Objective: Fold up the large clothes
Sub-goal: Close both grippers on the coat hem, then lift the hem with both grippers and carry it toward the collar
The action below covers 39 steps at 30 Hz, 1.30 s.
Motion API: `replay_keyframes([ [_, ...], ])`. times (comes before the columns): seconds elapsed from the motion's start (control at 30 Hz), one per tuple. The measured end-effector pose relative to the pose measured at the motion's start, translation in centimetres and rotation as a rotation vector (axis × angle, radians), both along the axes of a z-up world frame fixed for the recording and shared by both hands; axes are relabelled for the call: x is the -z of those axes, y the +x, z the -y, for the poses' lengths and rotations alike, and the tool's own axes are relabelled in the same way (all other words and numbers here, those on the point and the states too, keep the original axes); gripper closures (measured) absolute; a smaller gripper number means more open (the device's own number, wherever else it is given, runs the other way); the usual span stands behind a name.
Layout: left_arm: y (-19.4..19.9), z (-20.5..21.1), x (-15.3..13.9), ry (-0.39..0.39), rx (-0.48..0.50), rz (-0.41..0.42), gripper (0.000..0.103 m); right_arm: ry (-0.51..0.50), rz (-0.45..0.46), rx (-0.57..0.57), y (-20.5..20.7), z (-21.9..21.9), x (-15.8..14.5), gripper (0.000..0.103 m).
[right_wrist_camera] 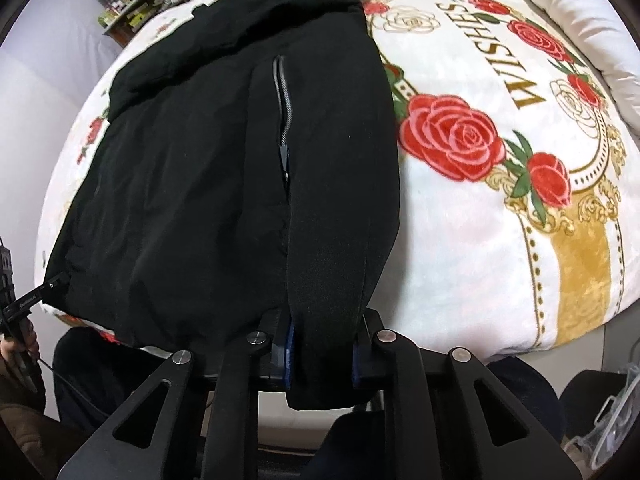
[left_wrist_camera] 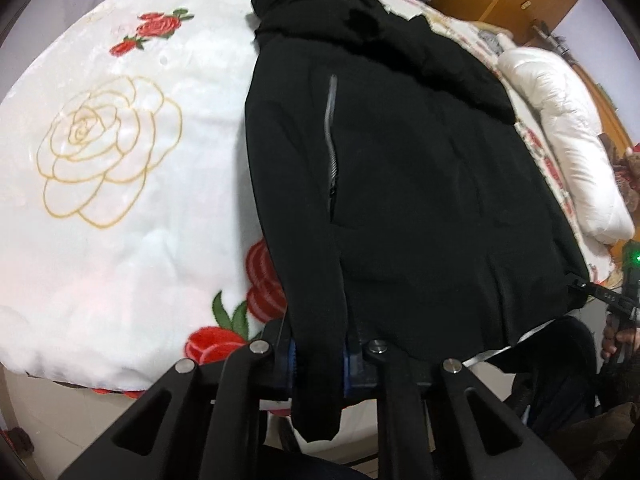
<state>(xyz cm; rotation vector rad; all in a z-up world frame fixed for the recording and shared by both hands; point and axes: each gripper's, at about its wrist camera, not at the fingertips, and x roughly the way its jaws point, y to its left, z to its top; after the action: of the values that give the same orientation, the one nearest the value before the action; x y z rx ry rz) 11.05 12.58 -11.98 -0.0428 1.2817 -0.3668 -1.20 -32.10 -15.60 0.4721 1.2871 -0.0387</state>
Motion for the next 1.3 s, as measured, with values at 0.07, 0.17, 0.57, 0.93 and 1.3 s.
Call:
replay_keyframes([
  [0.07,0.0,-0.5,-0.9,-0.007,0.004,0.019,0.087,0.006,0.021,-0.003,-0.3,0.0,-0.6,0.084],
  [0.17,-0.4,0.6,-1.5,-0.012,0.010,0.040,0.088,0.026,0.054,0.001,-1.0,0.4,-1.7,0.085],
  [0.57,-2.0,1.3,-5.0,-0.032,0.030,0.108,0.088,0.071,0.138,-0.016,-3.4,0.3,-4.6,0.086],
  [0.93,-4.2,-0.6,-7.5,-0.061,0.019,0.113,0.089,0.087,0.174,-0.049,-4.8,-0.9,-7.3,0.086],
  [1.3,-0.7,0.4,-10.2,-0.102,0.014,0.167,0.089,0.089,0.254,-0.072,-2.2,-0.1,-10.1,0.086],
])
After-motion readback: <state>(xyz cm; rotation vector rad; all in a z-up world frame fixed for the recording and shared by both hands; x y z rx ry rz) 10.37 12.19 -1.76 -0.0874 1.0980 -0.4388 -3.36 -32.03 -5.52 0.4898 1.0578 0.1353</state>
